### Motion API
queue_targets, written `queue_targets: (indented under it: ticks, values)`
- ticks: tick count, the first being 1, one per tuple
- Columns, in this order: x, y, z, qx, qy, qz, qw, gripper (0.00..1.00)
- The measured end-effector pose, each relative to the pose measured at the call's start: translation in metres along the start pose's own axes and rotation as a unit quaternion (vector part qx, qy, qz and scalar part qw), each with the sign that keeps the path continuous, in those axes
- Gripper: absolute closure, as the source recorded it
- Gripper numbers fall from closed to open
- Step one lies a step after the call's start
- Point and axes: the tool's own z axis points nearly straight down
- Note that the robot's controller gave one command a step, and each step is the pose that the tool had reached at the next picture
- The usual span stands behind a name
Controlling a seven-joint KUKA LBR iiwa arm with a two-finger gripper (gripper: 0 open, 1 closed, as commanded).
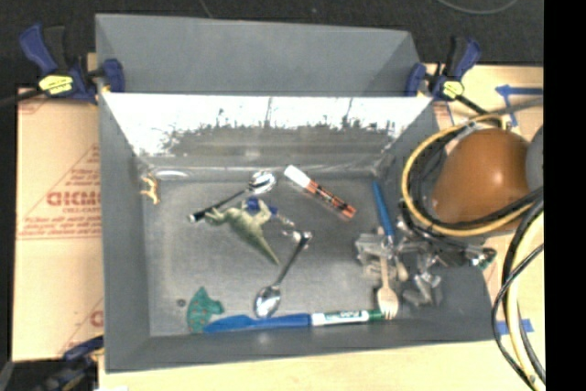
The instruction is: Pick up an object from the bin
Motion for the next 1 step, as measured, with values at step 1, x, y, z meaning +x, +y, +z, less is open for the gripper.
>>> queue_targets:
  ticks: [1]
  values:
    - [0.0103,0.0051,-0.029,0.004,0.0028,-0.02,0.9998,0.0]
